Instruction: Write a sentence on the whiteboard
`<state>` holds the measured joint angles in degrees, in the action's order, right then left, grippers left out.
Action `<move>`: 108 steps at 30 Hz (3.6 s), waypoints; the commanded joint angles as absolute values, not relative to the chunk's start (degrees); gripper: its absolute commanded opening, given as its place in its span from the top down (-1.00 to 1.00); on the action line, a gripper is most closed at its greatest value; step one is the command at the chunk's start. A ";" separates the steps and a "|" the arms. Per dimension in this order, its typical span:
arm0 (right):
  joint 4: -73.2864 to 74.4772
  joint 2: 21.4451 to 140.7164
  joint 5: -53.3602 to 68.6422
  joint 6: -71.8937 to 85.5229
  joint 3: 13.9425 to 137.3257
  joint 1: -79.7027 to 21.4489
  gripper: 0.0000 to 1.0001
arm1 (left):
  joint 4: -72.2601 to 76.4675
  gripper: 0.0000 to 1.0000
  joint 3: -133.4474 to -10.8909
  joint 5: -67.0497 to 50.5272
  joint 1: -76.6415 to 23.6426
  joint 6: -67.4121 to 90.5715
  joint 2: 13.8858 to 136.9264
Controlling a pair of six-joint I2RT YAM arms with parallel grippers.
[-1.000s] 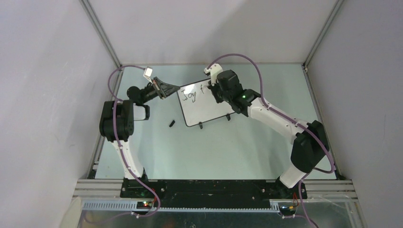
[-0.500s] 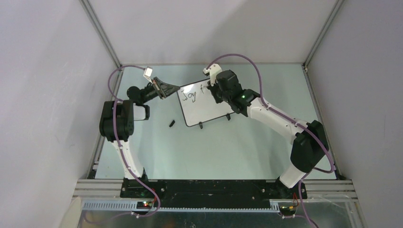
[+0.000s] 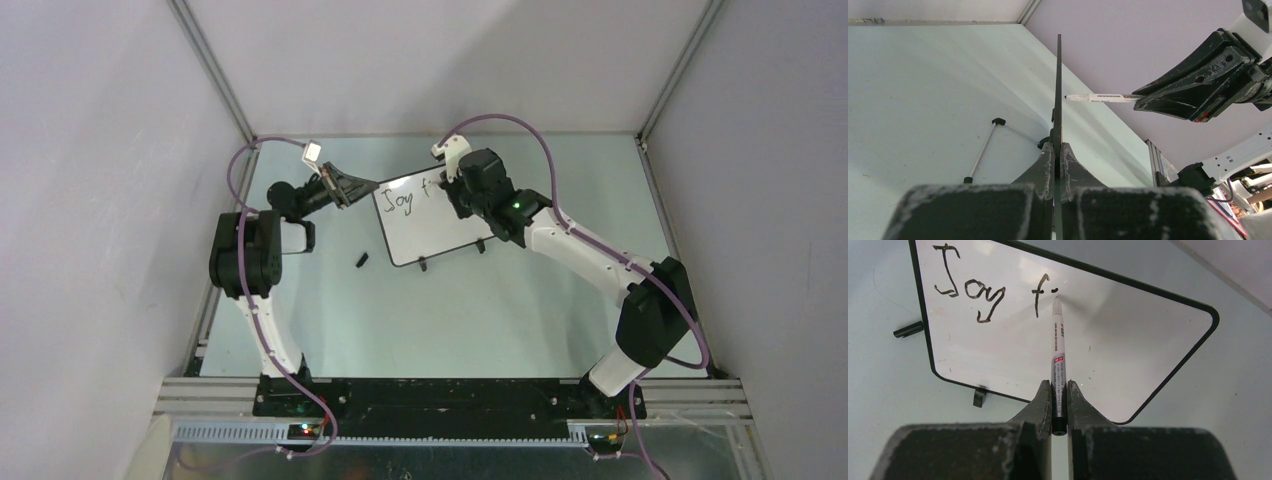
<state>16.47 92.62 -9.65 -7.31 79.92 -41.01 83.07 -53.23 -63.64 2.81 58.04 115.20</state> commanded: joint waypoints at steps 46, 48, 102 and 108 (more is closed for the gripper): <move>16.35 94.13 -9.12 -7.50 81.78 -41.25 1.00 | 87.41 1.00 -54.23 -65.12 2.67 58.05 114.33; 16.57 94.46 -9.14 -7.56 82.35 -41.25 1.00 | 87.39 1.00 -54.23 -65.05 2.64 58.09 114.34; 19.06 87.93 -8.11 -7.90 81.26 -42.19 1.00 | 87.45 1.00 -53.96 -64.99 2.65 57.92 114.17; 18.41 88.50 -9.10 -7.85 81.20 -41.85 1.00 | 87.45 1.00 -53.96 -64.97 2.65 57.92 114.12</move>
